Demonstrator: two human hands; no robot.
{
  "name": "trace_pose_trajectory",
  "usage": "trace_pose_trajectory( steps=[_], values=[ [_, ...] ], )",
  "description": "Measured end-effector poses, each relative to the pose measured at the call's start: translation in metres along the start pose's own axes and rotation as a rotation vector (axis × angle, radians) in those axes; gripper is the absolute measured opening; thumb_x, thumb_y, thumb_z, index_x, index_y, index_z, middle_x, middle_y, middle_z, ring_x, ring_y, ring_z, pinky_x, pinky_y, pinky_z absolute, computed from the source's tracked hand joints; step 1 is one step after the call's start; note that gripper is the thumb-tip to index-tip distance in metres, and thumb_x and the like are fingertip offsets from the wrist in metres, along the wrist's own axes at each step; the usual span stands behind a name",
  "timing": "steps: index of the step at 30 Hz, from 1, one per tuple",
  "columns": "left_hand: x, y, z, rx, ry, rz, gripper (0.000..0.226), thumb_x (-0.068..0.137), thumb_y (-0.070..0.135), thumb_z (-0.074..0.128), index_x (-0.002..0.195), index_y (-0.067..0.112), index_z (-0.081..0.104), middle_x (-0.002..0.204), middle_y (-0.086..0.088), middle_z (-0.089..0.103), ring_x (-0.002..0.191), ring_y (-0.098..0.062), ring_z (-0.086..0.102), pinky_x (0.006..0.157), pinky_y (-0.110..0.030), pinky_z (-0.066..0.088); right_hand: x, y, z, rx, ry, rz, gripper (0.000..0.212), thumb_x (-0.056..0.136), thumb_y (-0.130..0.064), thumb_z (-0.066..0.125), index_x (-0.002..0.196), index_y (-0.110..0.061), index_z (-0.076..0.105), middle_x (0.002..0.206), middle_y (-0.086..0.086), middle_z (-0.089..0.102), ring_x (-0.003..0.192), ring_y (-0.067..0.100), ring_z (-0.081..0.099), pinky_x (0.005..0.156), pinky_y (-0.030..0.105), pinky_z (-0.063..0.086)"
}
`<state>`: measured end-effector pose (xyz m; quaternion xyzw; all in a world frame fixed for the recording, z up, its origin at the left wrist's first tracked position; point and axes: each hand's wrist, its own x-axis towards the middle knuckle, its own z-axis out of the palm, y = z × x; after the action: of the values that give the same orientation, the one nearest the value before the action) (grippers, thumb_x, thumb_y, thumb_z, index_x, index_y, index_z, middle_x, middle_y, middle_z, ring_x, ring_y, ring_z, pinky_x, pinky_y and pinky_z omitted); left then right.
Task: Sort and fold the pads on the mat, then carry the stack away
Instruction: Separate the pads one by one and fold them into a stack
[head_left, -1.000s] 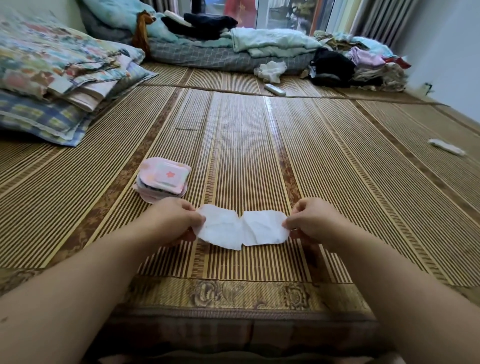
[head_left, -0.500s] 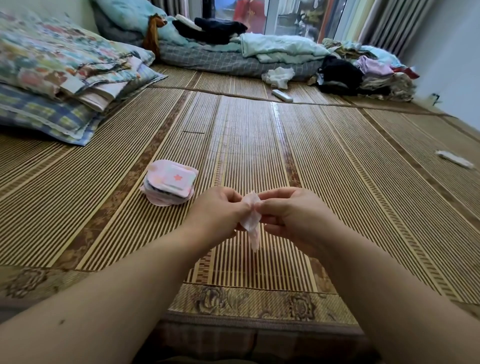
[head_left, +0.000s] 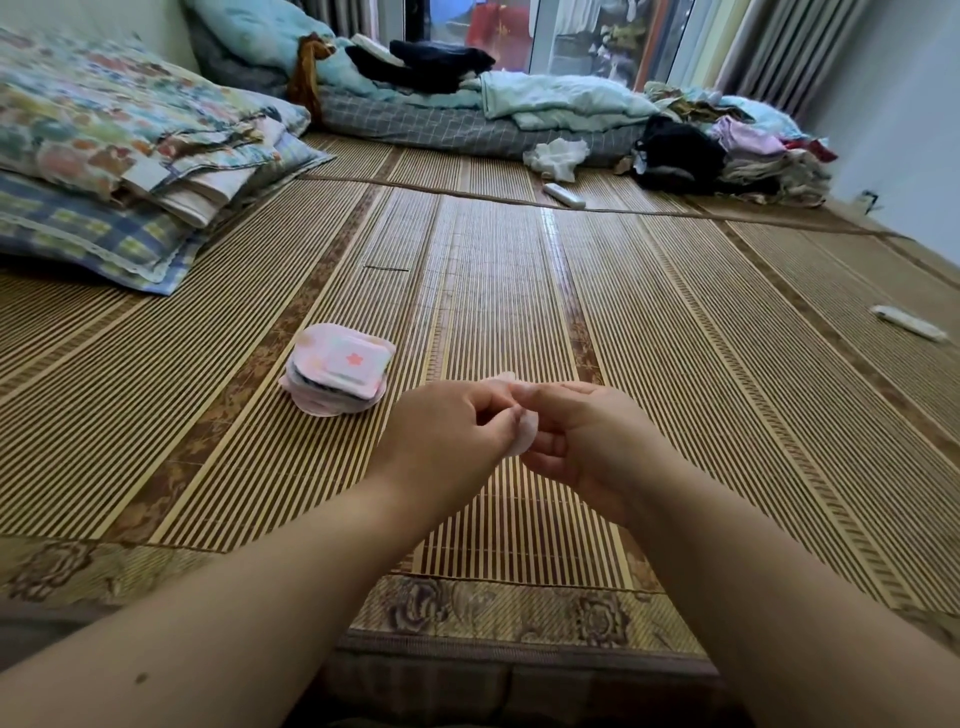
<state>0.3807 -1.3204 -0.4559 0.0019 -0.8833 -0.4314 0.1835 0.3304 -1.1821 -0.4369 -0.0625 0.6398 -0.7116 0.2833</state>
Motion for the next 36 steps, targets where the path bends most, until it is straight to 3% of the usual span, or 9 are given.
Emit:
trace_pose_trajectory(
  steps=[3,7,10,14,18,24,27,33,36],
  values=[
    [-0.004,0.001,0.005,0.12,-0.027,0.142,0.018,0.085,0.038,0.06,0.079,0.027,0.072,0.067,0.03,0.051,0.079,0.016,0.05,0.061,-0.009,0.032,0.0,0.002,-0.002,-0.019,0.048,0.022,0.024,0.088,-0.018,0.062,0.099,0.002,0.068,0.076,0.011,0.072,0.061,0.016,0.067,0.051,0.024,0.053],
    [-0.009,0.002,0.009,0.109,-0.123,0.218,0.015,0.081,0.031,0.061,0.074,0.024,0.072,0.081,0.018,0.059,0.088,0.008,0.048,0.073,-0.003,0.034,0.0,0.002,-0.002,-0.068,0.094,0.035,0.014,0.087,-0.008,0.061,0.097,-0.001,0.069,0.08,0.015,0.074,0.067,0.023,0.072,0.05,0.025,0.054],
    [-0.007,0.001,0.004,-0.093,0.002,-0.048,0.006,0.078,0.034,0.064,0.083,0.034,0.061,0.092,0.01,0.054,0.084,-0.003,0.055,0.071,-0.019,0.051,0.001,-0.002,-0.002,-0.095,0.085,-0.011,0.016,0.086,-0.007,0.062,0.1,-0.002,0.067,0.092,0.018,0.072,0.072,0.024,0.072,0.053,0.025,0.054],
    [0.004,-0.01,-0.017,-0.739,-0.084,-0.503,0.037,0.085,0.033,0.057,0.119,0.019,0.05,0.119,-0.015,0.055,0.099,-0.03,0.059,0.071,-0.039,0.056,0.003,-0.015,0.002,0.047,0.065,-0.1,0.009,0.085,-0.006,0.062,0.091,-0.004,0.068,0.086,0.014,0.072,0.065,0.019,0.07,0.049,0.025,0.054],
    [0.017,-0.03,-0.048,-1.123,-0.177,-0.575,0.028,0.084,0.022,0.054,0.107,0.008,0.06,0.088,-0.014,0.069,0.069,-0.023,0.067,0.051,-0.028,0.052,0.021,-0.027,0.018,0.166,0.032,-0.111,0.007,0.086,-0.004,0.061,0.085,-0.004,0.068,0.078,0.012,0.073,0.064,0.019,0.07,0.049,0.027,0.054],
    [0.055,-0.085,-0.082,-0.861,0.259,-0.667,0.01,0.087,0.009,0.06,0.096,0.011,0.062,0.09,-0.017,0.071,0.069,-0.03,0.072,0.053,-0.045,0.058,0.088,-0.02,0.068,0.025,0.064,-0.043,0.004,0.088,-0.004,0.06,0.091,-0.005,0.062,0.095,0.016,0.068,0.078,0.024,0.069,0.059,0.032,0.059],
    [0.07,-0.118,-0.089,-0.578,0.441,-0.683,0.01,0.083,0.009,0.067,0.083,0.019,0.066,0.09,-0.012,0.071,0.071,-0.026,0.072,0.057,-0.039,0.058,0.122,-0.004,0.087,-0.157,0.101,-0.02,0.007,0.086,-0.005,0.063,0.093,-0.008,0.061,0.098,0.015,0.067,0.085,0.027,0.068,0.06,0.029,0.056],
    [0.076,-0.155,-0.089,-0.075,0.46,-0.615,0.012,0.079,0.022,0.072,0.075,0.026,0.062,0.076,0.008,0.065,0.08,-0.019,0.066,0.067,-0.03,0.052,0.17,0.019,0.105,-0.528,0.205,-0.036,0.01,0.084,-0.021,0.068,0.089,-0.024,0.06,0.102,0.005,0.066,0.091,0.023,0.066,0.078,0.045,0.058],
    [0.076,-0.161,-0.091,-0.061,0.387,-0.649,0.021,0.078,0.037,0.071,0.09,0.02,0.066,0.085,0.005,0.067,0.085,-0.019,0.064,0.075,-0.037,0.055,0.179,0.023,0.103,-0.65,0.195,-0.044,0.02,0.082,-0.027,0.069,0.101,-0.025,0.061,0.101,-0.001,0.064,0.083,0.013,0.062,0.066,0.033,0.055]
  ],
)
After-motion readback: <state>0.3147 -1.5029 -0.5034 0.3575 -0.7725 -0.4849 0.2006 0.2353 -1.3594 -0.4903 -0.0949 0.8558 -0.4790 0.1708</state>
